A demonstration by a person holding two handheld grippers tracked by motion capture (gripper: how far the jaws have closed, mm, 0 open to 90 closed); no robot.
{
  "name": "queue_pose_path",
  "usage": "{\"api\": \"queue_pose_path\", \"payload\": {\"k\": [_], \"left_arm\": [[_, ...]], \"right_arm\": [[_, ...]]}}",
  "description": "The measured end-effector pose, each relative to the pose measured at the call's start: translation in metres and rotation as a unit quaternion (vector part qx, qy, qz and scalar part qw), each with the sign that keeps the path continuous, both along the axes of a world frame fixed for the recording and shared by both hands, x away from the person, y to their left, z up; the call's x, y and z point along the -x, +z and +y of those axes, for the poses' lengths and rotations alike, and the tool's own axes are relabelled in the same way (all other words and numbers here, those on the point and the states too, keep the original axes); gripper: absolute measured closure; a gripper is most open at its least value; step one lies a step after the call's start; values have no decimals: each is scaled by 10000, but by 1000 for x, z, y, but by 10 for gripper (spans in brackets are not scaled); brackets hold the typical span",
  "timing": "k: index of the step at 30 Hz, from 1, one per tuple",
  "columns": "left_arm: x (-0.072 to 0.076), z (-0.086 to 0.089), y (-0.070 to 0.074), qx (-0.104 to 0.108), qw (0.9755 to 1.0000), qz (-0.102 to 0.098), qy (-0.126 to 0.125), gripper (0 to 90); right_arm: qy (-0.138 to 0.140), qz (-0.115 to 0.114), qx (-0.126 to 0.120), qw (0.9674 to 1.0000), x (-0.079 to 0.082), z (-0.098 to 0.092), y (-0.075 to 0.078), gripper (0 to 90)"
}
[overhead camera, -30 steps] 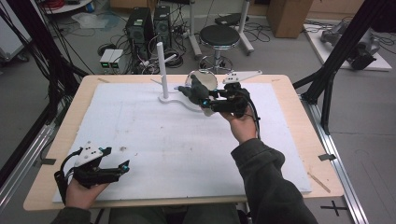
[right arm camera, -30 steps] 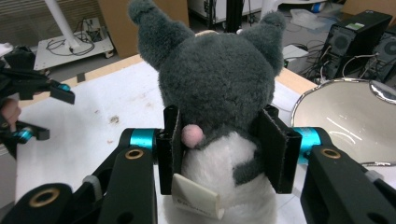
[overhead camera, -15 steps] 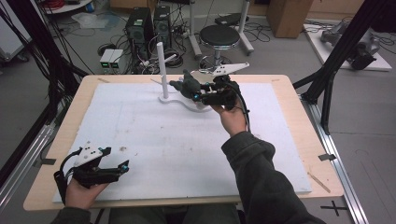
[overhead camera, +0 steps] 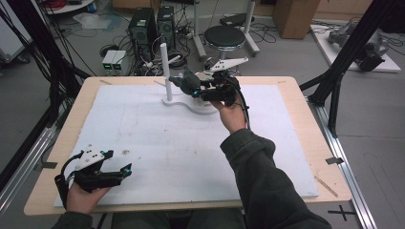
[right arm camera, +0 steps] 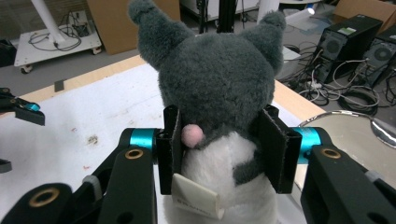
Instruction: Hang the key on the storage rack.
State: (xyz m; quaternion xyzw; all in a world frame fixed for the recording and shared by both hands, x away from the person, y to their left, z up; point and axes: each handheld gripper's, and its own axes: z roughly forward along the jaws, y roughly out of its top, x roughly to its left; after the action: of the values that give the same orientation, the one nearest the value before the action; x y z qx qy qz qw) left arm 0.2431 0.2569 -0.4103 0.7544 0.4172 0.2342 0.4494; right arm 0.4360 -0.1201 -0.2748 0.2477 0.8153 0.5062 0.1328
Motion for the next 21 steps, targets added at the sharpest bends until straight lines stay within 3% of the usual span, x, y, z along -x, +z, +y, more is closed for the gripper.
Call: {"api": "queue_pose_path", "payload": {"k": [12, 21], "left_arm": [[0, 0, 0, 19, 10000, -2, -8, 170], [0, 1, 0, 16, 10000, 0, 13, 170]], "right_arm": [[-81, -63, -6, 9999, -10, 10, 5, 555], [-129, -29, -13, 9999, -18, 19, 0, 555]]}}
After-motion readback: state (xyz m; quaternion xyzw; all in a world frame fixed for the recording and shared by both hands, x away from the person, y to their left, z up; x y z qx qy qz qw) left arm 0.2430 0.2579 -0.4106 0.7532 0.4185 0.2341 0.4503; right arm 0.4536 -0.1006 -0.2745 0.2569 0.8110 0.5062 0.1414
